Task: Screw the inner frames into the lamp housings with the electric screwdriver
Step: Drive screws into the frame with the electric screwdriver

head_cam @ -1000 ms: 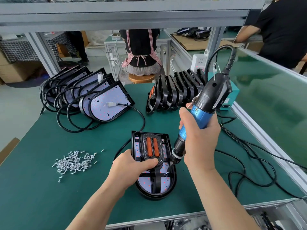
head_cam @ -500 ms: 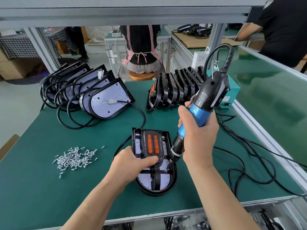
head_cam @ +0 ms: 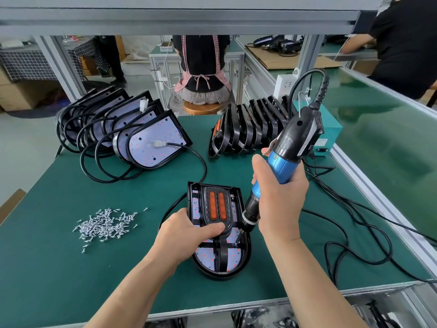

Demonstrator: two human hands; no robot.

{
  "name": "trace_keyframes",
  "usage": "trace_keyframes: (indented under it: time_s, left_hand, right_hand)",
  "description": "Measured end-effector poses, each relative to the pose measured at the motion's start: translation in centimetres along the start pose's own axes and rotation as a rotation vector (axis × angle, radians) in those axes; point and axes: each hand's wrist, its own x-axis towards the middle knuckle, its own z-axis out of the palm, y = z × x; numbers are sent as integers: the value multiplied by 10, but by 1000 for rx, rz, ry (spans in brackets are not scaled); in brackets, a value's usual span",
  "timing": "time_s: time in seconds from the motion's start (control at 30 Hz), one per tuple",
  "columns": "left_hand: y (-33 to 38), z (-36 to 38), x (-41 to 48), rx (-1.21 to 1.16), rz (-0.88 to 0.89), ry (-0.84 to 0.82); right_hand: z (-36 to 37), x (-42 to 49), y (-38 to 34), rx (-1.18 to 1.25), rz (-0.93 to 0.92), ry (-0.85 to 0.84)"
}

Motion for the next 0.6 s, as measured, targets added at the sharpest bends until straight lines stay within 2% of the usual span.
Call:
trace_keyframes:
  time_s: [0.47, 0.6]
  left_hand:
    - [0, 2, -3, -33, -10, 32]
    - [2, 2, -5, -26, -10, 32]
  right_hand:
    - [4, -5, 5, -24, -29, -123]
    - [-4, 1, 5, 23, -9, -272]
